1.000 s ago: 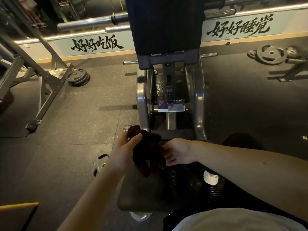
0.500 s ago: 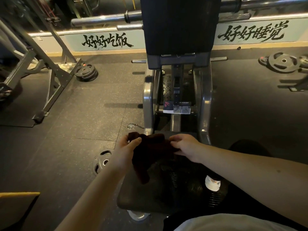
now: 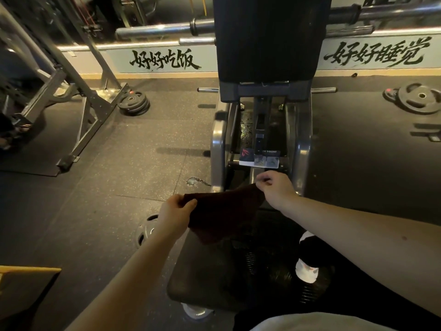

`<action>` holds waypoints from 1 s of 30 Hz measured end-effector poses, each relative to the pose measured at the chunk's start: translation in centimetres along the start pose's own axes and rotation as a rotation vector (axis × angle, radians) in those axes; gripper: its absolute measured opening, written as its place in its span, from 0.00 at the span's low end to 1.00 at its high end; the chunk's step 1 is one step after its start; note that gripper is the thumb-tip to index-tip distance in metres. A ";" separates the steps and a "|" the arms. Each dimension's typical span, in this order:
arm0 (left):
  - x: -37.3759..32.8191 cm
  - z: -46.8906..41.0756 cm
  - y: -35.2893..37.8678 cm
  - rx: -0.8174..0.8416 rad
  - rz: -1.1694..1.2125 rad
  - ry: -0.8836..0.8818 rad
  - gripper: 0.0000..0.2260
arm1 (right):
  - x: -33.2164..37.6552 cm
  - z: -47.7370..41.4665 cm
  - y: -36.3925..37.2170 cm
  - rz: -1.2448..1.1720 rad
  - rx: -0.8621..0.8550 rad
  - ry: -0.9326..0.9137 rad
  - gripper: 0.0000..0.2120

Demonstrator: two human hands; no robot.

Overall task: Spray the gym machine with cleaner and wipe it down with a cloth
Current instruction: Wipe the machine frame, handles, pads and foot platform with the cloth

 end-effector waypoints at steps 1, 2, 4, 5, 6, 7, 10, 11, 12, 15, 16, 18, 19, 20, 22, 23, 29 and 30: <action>0.0 -0.3 -0.1 -0.012 -0.034 0.005 0.06 | -0.1 -0.3 0.0 0.033 0.016 0.022 0.12; -0.1 -0.5 -0.1 -0.016 -0.068 0.004 0.07 | -0.2 -0.6 0.0 0.077 0.035 0.045 0.14; 0.1 -0.8 0.0 -0.011 -0.114 -0.016 0.08 | -0.3 -0.9 -0.2 0.143 0.058 0.085 0.19; 0.4 -1.0 0.0 -0.008 -0.128 -0.034 0.09 | -0.4 -1.0 -0.4 0.158 0.062 0.105 0.21; 0.7 -1.2 0.0 -0.012 -0.134 -0.050 0.11 | -0.5 -1.2 -0.5 0.162 0.065 0.127 0.23; 0.9 -1.4 -0.2 -0.019 -0.126 -0.065 0.13 | -0.7 -1.4 -0.6 0.155 0.067 0.149 0.24; 1.5 -1.8 -0.4 -0.013 -0.071 -0.091 0.22 | -1.5 -1.9 -0.8 0.094 0.111 0.239 0.24; 1.7 -2.0 -0.4 0.005 -0.076 -0.089 0.24 | -1.6 -1.9 -0.6 0.058 0.151 0.258 0.23; 1.9 -2.2 -0.4 0.032 -0.086 -0.088 0.26 | -1.7 -1.9 -0.3 0.017 0.190 0.271 0.23; 2.1 -2.5 -0.1 0.124 -0.127 -0.093 0.35 | -1.0 -1.3 0.2 -0.143 0.308 0.291 0.23; 2.1 -2.6 -0.1 0.151 -0.161 -0.087 0.38 | -0.7 -1.0 0.3 -0.166 0.348 0.286 0.24; 1.6 -2.5 0.0 0.216 -0.283 -0.041 0.39 | -0.2 -0.8 0.6 -0.077 0.431 0.221 0.26; 1.4 -2.4 0.2 0.265 -0.372 -0.003 0.38 | 0.1 -0.6 0.8 0.033 0.482 0.165 0.28; 1.1 -2.4 0.4 0.313 -0.487 0.048 0.34 | 0.6 -0.2 1.0 0.159 0.535 0.101 0.30; 0.7 -2.2 0.4 0.333 -0.767 0.170 0.23 | 1.6 0.7 1.8 0.399 0.628 -0.019 0.31; 0.3 -2.2 0.3 0.309 -0.872 0.223 0.16 | 2.1 1.1 2.2 0.515 0.657 -0.083 0.29; -1.2 -2.9 -1.5 0.157 -0.892 0.254 0.12 | 3.9 1.0 3.6 0.716 0.492 -0.280 0.09; -1.3 -3.0 -1.8 0.148 -0.883 0.245 0.13 | 4.0 0.6 3.6 0.688 0.453 -0.273 0.10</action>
Point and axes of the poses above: each hand's wrist, its own z-axis away from the middle knuckle, its own y-axis out of the palm, x = y × z, the point moved 6 cm from there along -z, towards the middle knuckle, and after that the axes turned 5 degrees about x, right-handed, at the moved point
